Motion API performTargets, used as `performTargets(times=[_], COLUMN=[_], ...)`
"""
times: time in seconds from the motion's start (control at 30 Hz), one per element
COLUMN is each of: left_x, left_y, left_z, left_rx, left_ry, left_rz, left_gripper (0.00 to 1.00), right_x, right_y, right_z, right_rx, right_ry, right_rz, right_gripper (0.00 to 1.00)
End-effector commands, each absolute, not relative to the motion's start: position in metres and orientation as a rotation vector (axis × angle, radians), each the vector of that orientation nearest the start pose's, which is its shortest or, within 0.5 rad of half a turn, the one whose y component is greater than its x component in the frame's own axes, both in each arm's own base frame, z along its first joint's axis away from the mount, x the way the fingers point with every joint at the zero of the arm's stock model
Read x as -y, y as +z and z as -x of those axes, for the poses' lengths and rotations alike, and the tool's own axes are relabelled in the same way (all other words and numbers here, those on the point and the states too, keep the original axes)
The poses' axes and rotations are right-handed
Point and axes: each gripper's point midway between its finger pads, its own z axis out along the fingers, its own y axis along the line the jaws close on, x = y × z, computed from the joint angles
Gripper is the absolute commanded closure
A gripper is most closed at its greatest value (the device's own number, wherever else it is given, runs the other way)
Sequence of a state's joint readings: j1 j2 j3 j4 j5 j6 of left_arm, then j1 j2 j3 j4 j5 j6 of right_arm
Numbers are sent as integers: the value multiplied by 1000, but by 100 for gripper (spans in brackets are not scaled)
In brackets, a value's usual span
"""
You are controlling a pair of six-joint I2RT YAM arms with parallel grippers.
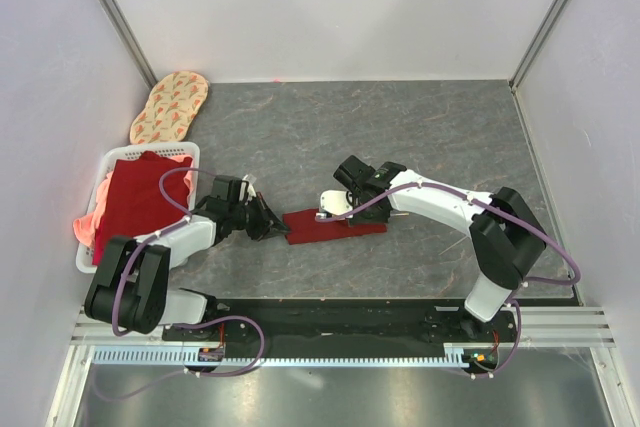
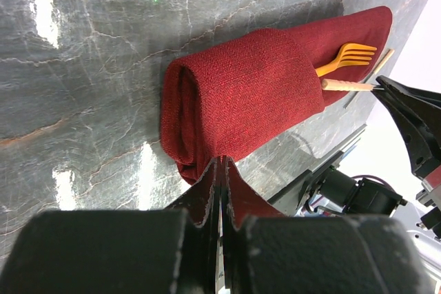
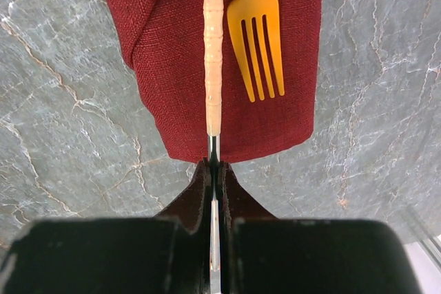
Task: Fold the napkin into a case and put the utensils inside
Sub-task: Insert the utensils into the folded napkin.
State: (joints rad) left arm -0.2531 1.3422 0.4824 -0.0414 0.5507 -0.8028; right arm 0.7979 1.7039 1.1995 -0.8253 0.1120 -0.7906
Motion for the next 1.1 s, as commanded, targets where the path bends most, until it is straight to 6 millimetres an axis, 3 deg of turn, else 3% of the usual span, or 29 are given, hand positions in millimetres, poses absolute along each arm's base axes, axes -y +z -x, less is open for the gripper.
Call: performTargets(times=[0.0, 0.3, 0.67, 1.07], left_x=[182, 182, 186, 189], left_y=[41, 41, 41, 41], left_z=[-238, -237, -240, -238], left_rx=[-2569, -2572, -2559, -2559], left_ry=[-1081, -1082, -1095, -1097], left_rz=[409, 406, 398, 388], left_gripper=[98, 98, 98, 98], right_x=[-206, -215, -241, -271], right_y=[67, 60, 61, 56], right_z=[-272, -271, -261, -266], right_rx=[-2015, -2018, -1967, -1921], right_ry=[-161, -141, -26, 11], right_rz=[2044, 2082, 2104, 2128], right_gripper=[100, 100, 100, 100])
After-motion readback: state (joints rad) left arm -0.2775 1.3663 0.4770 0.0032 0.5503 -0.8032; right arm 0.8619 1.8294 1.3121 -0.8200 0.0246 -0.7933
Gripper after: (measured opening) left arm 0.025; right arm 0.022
